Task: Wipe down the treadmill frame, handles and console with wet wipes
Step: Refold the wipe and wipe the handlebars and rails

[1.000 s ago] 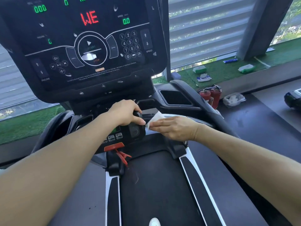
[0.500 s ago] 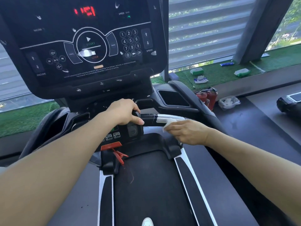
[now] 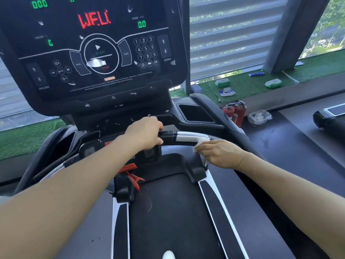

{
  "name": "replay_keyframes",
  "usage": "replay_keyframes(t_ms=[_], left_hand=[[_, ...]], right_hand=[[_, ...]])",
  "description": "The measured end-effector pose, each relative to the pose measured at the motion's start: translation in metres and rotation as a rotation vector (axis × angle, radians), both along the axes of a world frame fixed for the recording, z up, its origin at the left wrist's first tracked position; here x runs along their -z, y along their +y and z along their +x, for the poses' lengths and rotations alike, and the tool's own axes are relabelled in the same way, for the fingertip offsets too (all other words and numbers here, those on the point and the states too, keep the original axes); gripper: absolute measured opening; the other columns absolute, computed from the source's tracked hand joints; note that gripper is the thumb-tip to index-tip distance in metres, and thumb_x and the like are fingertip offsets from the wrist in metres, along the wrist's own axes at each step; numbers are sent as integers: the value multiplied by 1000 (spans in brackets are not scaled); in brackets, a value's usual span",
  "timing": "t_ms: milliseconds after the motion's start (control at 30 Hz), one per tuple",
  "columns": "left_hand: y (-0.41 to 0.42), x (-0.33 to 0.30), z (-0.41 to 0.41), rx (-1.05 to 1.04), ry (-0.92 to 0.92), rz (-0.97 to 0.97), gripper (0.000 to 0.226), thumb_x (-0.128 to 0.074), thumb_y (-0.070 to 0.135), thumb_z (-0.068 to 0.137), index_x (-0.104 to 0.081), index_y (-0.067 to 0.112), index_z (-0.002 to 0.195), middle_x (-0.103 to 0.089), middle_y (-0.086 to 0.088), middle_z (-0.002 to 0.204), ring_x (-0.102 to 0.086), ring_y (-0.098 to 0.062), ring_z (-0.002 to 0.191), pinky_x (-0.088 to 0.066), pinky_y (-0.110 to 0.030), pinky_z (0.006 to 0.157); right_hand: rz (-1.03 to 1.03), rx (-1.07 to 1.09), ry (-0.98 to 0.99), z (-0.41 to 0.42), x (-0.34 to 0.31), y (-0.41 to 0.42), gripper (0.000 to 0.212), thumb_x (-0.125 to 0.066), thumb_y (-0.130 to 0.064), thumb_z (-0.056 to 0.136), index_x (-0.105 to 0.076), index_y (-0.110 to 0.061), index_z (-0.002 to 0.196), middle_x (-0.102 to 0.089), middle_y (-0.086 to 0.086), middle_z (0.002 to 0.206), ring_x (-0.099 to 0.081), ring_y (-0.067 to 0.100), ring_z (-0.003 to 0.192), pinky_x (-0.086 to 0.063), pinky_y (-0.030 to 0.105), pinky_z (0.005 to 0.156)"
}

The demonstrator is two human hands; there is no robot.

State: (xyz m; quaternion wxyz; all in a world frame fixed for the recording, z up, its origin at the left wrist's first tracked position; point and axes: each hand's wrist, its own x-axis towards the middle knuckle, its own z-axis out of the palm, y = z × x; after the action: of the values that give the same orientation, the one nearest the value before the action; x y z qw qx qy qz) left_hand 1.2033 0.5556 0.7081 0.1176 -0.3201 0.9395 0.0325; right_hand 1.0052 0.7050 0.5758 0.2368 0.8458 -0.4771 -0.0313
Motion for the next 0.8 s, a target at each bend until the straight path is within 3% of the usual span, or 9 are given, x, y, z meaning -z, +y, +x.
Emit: replay_keyframes(t_ms=[33, 100, 200, 333, 400, 500, 633, 733, 800], left_hand=[[4, 2, -1, 24, 9, -23, 40, -64, 34, 87, -56, 22, 125, -50, 2, 124, -50, -23, 114, -49, -41, 85], [10, 7, -4, 51, 17, -53, 37, -64, 31, 87, -56, 21, 121, -50, 3, 120, -50, -22, 110, -48, -38, 77], [10, 9, -7, 28, 18, -44, 37, -65, 30, 86, -55, 23, 121, -50, 3, 118, -52, -21, 107, -45, -35, 73], [7, 7, -8, 22, -10, -47, 44, -67, 35, 84, -54, 28, 125, -51, 5, 120, -52, -21, 110, -47, -37, 82], [7, 7, -8, 10, -7, -37, 47, -68, 34, 84, -53, 28, 128, -51, 4, 122, -52, -22, 111, -47, -36, 84], [7, 7, -8, -1, 8, -39, 48, -69, 33, 84, -54, 28, 129, -53, 3, 122, -53, -23, 110, -45, -34, 81], [8, 6, -9, -7, 3, -47, 47, -69, 34, 84, -55, 28, 128, -55, 3, 123, -54, -23, 111, -46, -35, 86], [10, 5, -9, -13, -8, -53, 49, -69, 34, 84, -53, 28, 129, -54, 3, 125, -54, -23, 112, -46, -36, 88], [10, 5, -9, -12, -9, -51, 48, -69, 34, 83, -54, 29, 129, -54, 4, 123, -54, -22, 112, -46, -36, 88]], right_hand=[[88, 73, -74, 2, -2, 0, 60, -18, -34, 89, -60, -12, 126, -56, 2, 132, -45, 16, 127, -31, 23, 106], [168, 204, -186, 17, -12, -4, 40, -36, -21, 90, -73, -11, 101, -66, 0, 115, -56, 14, 118, -41, 26, 100], [38, 4, -240, 40, -25, -29, 25, -51, -9, 87, -75, -12, 79, -70, -3, 99, -63, 12, 106, -49, 27, 90], [37, -16, -410, 36, -29, -27, 24, -50, -9, 89, -74, -5, 87, -71, -1, 103, -64, 12, 106, -51, 30, 91], [100, 69, -530, 18, -24, -7, 28, -48, -13, 92, -74, -2, 87, -71, 3, 104, -65, 14, 104, -55, 32, 84], [150, 189, -593, 7, -25, 9, 31, -45, -18, 94, -74, -8, 93, -70, 2, 108, -63, 14, 107, -52, 26, 86], [-21, 53, -694, 36, -47, -15, 30, -45, -6, 80, -75, -8, 75, -73, 1, 92, -67, 17, 94, -56, 26, 71], [-182, 84, -745, 52, -52, -29, 38, -39, 2, 71, -75, -9, 75, -72, 0, 87, -69, 22, 85, -56, 26, 62], [-226, 130, -721, 56, -43, -33, 36, -39, 1, 73, -72, -12, 78, -69, 0, 87, -60, 22, 82, -52, 28, 54]])
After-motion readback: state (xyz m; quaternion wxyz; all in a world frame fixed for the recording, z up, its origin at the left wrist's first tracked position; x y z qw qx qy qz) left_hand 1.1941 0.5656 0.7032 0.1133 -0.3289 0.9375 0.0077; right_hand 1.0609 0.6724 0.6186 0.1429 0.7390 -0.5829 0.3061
